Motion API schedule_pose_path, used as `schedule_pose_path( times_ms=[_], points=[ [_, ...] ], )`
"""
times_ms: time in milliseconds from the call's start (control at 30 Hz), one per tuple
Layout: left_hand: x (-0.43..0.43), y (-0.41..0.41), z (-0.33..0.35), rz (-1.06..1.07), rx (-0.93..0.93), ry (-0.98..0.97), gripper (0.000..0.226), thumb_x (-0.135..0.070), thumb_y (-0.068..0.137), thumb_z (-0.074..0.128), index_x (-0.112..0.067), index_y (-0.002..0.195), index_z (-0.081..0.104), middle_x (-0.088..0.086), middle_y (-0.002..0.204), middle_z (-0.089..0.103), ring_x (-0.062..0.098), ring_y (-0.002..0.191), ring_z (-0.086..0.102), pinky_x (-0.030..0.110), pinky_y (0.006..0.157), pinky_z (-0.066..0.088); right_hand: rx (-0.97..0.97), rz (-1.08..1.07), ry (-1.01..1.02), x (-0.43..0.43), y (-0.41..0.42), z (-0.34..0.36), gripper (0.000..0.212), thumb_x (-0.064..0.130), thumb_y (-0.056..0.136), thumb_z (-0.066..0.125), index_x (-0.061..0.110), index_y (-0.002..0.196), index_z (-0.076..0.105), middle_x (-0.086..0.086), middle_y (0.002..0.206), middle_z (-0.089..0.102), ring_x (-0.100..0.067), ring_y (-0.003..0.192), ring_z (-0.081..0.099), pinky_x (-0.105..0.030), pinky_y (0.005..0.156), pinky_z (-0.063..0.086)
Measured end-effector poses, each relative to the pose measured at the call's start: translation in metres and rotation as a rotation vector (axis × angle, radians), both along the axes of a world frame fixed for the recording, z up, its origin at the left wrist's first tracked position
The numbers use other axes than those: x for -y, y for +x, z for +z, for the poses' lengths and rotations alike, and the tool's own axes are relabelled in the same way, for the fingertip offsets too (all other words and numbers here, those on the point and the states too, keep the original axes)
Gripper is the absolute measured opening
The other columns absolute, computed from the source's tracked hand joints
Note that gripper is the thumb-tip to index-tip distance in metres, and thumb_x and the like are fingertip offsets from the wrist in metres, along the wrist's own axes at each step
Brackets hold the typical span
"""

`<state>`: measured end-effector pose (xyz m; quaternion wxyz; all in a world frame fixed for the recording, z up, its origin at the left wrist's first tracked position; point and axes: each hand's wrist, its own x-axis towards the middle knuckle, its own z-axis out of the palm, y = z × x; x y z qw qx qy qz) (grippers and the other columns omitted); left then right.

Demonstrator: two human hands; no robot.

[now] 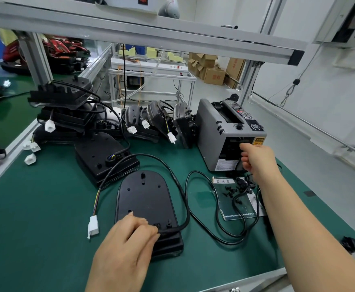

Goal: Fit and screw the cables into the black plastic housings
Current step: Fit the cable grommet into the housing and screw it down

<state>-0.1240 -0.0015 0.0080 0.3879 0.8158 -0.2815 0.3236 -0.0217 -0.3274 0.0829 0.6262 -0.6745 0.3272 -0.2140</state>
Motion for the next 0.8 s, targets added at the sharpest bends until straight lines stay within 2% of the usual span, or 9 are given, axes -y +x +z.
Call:
schedule_pose_path(
  times_ms=[233, 400, 533, 667, 800],
  points=[
    [-0.001, 0.0, -0.001, -0.006, -0.013, 0.005, 0.009, -0.03, 0.086, 0.052, -0.026, 0.083, 0.059, -0.01, 0.084, 0.054, 0.005, 0.088, 0.056, 0.014, 0.091, 0.042, 0.068, -0.097, 0.016, -0.005, 0.004, -0.005, 0.018, 0.011, 0.083, 0.062, 0.012, 0.067, 0.053, -0.002, 0.062, 0.052, -0.011, 0.051, 0.044, -0.02, 0.043, 0.035],
    [-0.001, 0.001, -0.001, -0.006, -0.02, 0.008, 0.005, -0.031, 0.085, 0.052, -0.029, 0.085, 0.057, -0.011, 0.085, 0.053, 0.004, 0.087, 0.056, 0.016, 0.09, 0.044, 0.107, -0.133, 0.078, -0.011, 0.004, -0.006, 0.014, 0.012, 0.082, 0.061, 0.012, 0.07, 0.055, -0.001, 0.063, 0.053, -0.01, 0.051, 0.044, -0.021, 0.046, 0.036],
    [-0.001, 0.0, 0.0, -0.006, -0.025, 0.011, 0.005, -0.032, 0.085, 0.052, -0.029, 0.086, 0.057, -0.011, 0.086, 0.053, 0.004, 0.088, 0.056, 0.013, 0.091, 0.042, 0.128, -0.131, 0.134, -0.012, 0.002, -0.006, 0.011, 0.012, 0.082, 0.063, 0.011, 0.073, 0.057, -0.001, 0.065, 0.054, -0.008, 0.051, 0.045, -0.017, 0.042, 0.038],
    [-0.002, -0.001, 0.001, -0.01, -0.04, 0.001, 0.006, -0.032, 0.085, 0.053, -0.029, 0.085, 0.058, -0.012, 0.087, 0.052, 0.002, 0.09, 0.056, 0.013, 0.092, 0.042, 0.143, -0.09, 0.184, -0.011, -0.008, -0.007, 0.012, 0.012, 0.083, 0.064, 0.01, 0.073, 0.056, 0.0, 0.063, 0.054, -0.006, 0.046, 0.046, -0.013, 0.037, 0.037],
    [-0.003, -0.003, 0.005, -0.034, -0.079, -0.017, 0.009, -0.032, 0.082, 0.056, -0.027, 0.084, 0.063, -0.014, 0.088, 0.053, -0.001, 0.092, 0.056, 0.012, 0.091, 0.042, 0.146, 0.056, 0.223, -0.019, -0.024, -0.004, 0.012, 0.013, 0.084, 0.065, 0.01, 0.075, 0.058, 0.002, 0.057, 0.055, -0.005, 0.045, 0.047, -0.013, 0.036, 0.036]
  ],
)
